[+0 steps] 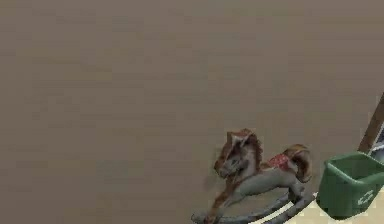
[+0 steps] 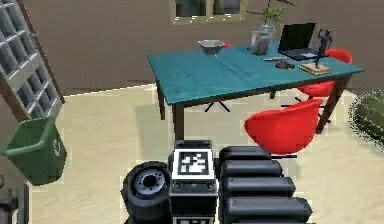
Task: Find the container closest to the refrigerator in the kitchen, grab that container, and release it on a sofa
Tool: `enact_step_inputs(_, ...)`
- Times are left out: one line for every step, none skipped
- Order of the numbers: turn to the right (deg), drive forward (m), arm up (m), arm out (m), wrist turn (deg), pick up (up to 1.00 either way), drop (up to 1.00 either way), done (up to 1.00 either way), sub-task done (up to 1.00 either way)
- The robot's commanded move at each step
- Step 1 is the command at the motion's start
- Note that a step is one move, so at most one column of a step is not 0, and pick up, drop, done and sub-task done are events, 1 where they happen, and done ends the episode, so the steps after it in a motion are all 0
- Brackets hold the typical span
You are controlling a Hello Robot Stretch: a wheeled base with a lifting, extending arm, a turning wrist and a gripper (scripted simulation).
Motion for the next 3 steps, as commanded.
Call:
enact_step_inputs(45.0, 0.00, 0.00, 0.00, 0.0, 0.00, 0.00, 0.00, 0.00)
enact_step_inputs(45.0, 0.00, 0.00, 0.00, 0.0, 0.00, 0.00, 0.00, 0.00)
enact_step_inputs(18.0, 0.00, 0.00, 0.00, 0.0, 0.00, 0.00, 0.00, 0.00)
